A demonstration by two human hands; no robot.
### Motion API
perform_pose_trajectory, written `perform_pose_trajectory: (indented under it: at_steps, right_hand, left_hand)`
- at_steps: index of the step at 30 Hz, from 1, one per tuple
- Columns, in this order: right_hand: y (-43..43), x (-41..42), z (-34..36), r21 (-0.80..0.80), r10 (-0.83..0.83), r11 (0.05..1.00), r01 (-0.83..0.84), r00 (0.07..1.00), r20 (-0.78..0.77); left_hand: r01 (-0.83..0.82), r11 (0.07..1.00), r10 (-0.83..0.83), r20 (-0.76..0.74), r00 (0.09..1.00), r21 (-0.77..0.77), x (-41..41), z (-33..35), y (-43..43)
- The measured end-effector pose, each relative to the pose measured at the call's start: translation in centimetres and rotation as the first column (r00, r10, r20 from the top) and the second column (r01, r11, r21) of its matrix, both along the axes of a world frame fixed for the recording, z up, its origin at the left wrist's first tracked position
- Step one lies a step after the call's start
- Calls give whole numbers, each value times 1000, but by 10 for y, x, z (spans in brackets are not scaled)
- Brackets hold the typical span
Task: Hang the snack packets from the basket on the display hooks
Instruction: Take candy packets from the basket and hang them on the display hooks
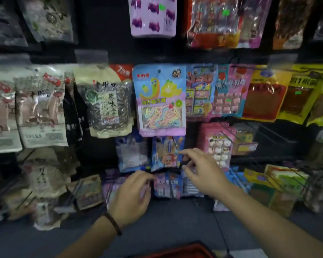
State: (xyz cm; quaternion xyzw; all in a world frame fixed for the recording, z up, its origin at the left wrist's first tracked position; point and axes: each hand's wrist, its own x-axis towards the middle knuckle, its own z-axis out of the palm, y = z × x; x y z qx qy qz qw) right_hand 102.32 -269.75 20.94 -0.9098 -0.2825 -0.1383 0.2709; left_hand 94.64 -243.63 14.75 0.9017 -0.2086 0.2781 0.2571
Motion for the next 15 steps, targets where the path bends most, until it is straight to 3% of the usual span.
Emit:
perform_pose_trajectory:
  at_steps: [4,8,12,15]
  right_hand:
    - [4,-36,-91,-54,8,998,-12,997,-78]
    - [10,-75,-191,-105,-33,994,-4,939,-343]
    - [6,-105,-289,-162,-107,987,8,781,-616]
    - [3,-124,-349,-220,-208,974,49,570,-795]
  left_hand:
    - [22,990,6,-200,980,136,-40,-87,-5]
    - [-19,986,91,-442,892,166,-74,-169,-6]
    - [-19,987,123,-665,737,162,-103,-238,-14]
    - [-1,987,137,-821,554,164,-113,-273,-22]
